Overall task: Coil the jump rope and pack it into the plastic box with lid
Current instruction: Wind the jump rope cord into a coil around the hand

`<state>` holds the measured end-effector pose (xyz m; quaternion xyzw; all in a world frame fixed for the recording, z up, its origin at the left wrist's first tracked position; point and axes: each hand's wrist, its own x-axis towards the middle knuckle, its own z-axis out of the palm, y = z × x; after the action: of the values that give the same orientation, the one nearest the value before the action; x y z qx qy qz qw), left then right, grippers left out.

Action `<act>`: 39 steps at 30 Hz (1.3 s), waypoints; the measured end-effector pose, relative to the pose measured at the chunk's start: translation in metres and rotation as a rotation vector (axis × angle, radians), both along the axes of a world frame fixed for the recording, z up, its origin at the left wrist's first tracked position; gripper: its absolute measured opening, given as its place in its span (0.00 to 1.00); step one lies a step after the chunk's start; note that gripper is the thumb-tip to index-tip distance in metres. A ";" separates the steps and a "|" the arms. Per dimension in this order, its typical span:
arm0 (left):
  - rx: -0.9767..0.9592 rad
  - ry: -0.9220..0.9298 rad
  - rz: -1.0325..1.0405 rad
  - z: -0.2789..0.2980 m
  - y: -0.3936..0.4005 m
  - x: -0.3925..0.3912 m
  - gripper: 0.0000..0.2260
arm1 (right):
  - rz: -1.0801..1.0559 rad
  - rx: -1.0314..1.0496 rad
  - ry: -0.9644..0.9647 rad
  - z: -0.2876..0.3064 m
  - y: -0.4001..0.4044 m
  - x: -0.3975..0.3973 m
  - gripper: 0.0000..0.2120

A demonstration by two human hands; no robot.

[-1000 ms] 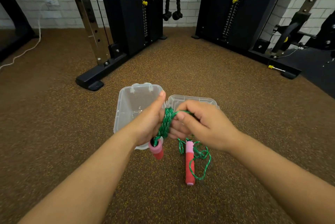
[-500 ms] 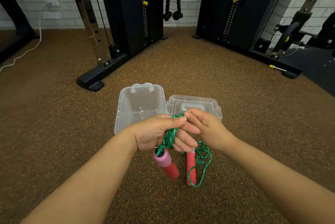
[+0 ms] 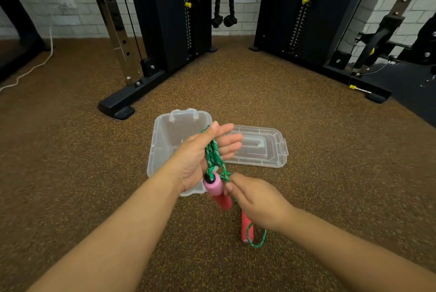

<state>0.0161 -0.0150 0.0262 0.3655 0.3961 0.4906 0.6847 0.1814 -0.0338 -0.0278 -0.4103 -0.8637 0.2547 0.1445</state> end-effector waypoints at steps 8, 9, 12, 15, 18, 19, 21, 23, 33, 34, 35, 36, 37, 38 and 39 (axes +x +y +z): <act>-0.025 0.354 -0.037 -0.002 0.001 -0.002 0.34 | 0.191 0.144 -0.020 0.040 -0.012 -0.005 0.15; -0.027 0.430 -0.076 -0.005 -0.001 -0.002 0.35 | 0.180 0.135 0.037 0.048 -0.009 -0.005 0.15; -0.020 0.535 -0.160 0.000 -0.010 -0.002 0.43 | 0.122 0.046 0.238 0.066 0.000 -0.004 0.11; 0.007 0.487 -0.292 0.005 -0.014 0.000 0.46 | 0.062 0.003 0.342 0.075 0.010 -0.001 0.09; -0.034 0.440 -0.422 0.013 -0.019 0.007 0.43 | -0.010 0.048 0.346 0.076 0.023 0.005 0.09; -0.074 0.416 -0.471 0.007 -0.015 0.005 0.47 | -0.021 0.067 0.341 0.074 0.027 0.007 0.10; -0.131 0.351 -0.592 0.004 -0.011 0.001 0.50 | -0.041 0.060 0.348 0.070 0.033 0.009 0.09; -0.121 0.312 -0.686 0.001 -0.008 -0.003 0.46 | -0.071 0.028 0.372 0.064 0.038 0.012 0.09; -0.039 0.168 -0.393 0.008 -0.012 0.003 0.19 | -0.103 -0.347 0.442 0.003 0.031 0.007 0.15; -0.033 0.152 -0.336 0.007 -0.011 0.004 0.19 | -0.125 -0.314 0.420 0.000 0.030 0.005 0.13; -0.031 0.143 -0.285 0.006 -0.009 0.004 0.19 | -0.154 -0.279 0.383 -0.001 0.028 0.005 0.13; -0.029 0.141 -0.244 0.006 -0.007 0.005 0.19 | -0.171 -0.260 0.357 -0.004 0.028 0.007 0.13; -0.027 0.140 -0.205 0.006 -0.006 0.005 0.19 | -0.185 -0.252 0.337 -0.007 0.029 0.007 0.14; -0.022 0.132 -0.167 0.007 -0.005 0.006 0.19 | -0.183 -0.257 0.331 -0.006 0.026 0.007 0.13; -0.016 0.112 -0.126 0.007 -0.004 0.006 0.18 | -0.177 -0.253 0.300 -0.005 0.023 0.006 0.13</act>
<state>0.0218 -0.0187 0.0336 0.4111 0.4140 0.4218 0.6941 0.1875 -0.0106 -0.0327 -0.4567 -0.7544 0.4055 0.2407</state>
